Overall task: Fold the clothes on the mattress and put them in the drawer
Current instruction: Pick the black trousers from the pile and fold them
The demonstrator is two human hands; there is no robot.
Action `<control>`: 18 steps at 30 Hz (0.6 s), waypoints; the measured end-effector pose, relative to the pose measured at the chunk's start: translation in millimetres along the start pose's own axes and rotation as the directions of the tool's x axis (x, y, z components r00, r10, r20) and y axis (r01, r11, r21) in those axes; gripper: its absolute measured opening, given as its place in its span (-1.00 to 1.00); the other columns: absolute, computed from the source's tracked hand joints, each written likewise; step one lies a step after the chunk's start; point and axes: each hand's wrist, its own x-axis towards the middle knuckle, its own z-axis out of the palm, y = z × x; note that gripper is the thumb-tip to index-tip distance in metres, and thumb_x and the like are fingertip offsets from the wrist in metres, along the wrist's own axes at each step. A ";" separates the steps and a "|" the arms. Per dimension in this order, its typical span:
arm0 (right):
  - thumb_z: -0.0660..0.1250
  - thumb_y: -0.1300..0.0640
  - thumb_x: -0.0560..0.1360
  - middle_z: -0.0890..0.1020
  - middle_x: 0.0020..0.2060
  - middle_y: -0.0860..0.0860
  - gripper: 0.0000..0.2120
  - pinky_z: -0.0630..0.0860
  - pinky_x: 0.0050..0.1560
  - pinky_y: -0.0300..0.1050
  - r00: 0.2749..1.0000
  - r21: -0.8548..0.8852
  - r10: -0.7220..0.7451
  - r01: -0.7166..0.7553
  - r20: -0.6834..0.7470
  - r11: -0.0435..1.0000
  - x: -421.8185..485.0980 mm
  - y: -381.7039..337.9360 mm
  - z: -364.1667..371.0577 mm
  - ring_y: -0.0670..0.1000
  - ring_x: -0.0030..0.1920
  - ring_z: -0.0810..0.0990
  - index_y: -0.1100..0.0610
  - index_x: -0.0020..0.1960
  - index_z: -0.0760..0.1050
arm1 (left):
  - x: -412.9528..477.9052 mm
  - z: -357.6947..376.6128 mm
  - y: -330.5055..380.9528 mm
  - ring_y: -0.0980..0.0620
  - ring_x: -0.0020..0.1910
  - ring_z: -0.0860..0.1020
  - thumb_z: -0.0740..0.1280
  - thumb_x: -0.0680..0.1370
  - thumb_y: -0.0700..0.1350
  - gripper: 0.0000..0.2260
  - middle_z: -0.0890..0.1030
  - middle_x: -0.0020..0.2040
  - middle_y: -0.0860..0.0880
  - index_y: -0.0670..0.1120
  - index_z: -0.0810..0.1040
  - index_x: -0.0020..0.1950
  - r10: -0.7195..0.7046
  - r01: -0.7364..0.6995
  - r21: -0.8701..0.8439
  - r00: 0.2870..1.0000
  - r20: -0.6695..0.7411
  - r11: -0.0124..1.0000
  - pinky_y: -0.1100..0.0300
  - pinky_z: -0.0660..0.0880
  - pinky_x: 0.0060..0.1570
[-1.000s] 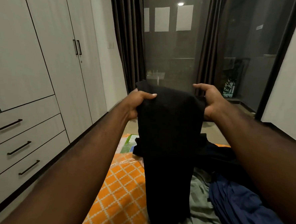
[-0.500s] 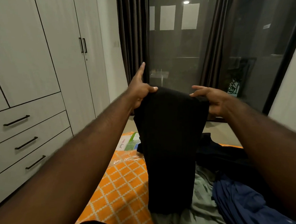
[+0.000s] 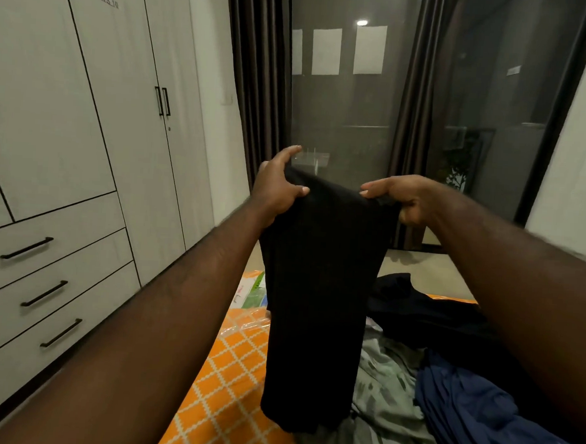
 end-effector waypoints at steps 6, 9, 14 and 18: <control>0.39 0.21 0.58 0.64 0.12 0.16 -0.80 0.58 -0.17 -0.04 0.996 0.007 0.083 -0.083 -0.013 0.997 2.4 9.9 3.8 0.11 0.03 0.66 0.20 0.19 0.60 | 1.4 -11.9 6.4 -0.04 0.23 0.52 0.63 0.35 -0.06 -0.49 0.47 0.31 -0.09 -0.05 0.62 0.27 0.029 -0.022 0.270 0.999 -0.023 0.963 -0.02 0.54 0.30; 0.40 0.21 0.56 0.63 0.05 0.16 -0.83 0.57 -0.20 -0.05 0.997 0.008 0.066 -0.066 -0.031 0.998 1.5 12.6 5.0 0.11 -0.04 0.66 0.21 0.14 0.58 | -8.3 -10.7 9.3 -0.04 0.23 0.57 0.62 0.37 -0.14 -0.54 0.60 0.23 -0.08 -0.11 0.64 0.25 0.031 -0.043 0.297 0.999 0.044 0.954 -0.02 0.57 0.26; 0.42 0.20 0.48 0.62 0.08 0.16 -0.65 0.64 -0.27 -0.11 0.997 0.034 0.072 -0.073 0.025 0.997 2.8 10.4 -2.7 0.10 -0.07 0.67 0.20 0.26 0.55 | -24.7 -2.0 3.8 -0.01 0.27 0.51 0.62 0.37 -0.13 -0.53 0.58 0.24 -0.06 -0.08 0.63 0.27 0.199 -0.206 0.353 0.978 0.056 0.913 0.05 0.51 0.29; 0.46 0.17 0.41 0.60 0.25 0.19 -0.52 0.66 0.02 -0.02 0.997 0.038 0.035 -0.037 0.068 0.999 12.1 9.7 -12.0 0.13 0.10 0.67 0.16 0.32 0.55 | -34.1 4.6 2.8 0.04 0.23 0.53 0.59 0.40 -0.18 -0.57 0.61 0.22 -0.05 -0.07 0.64 0.26 0.311 -0.299 0.338 0.950 0.018 0.892 0.20 0.47 0.25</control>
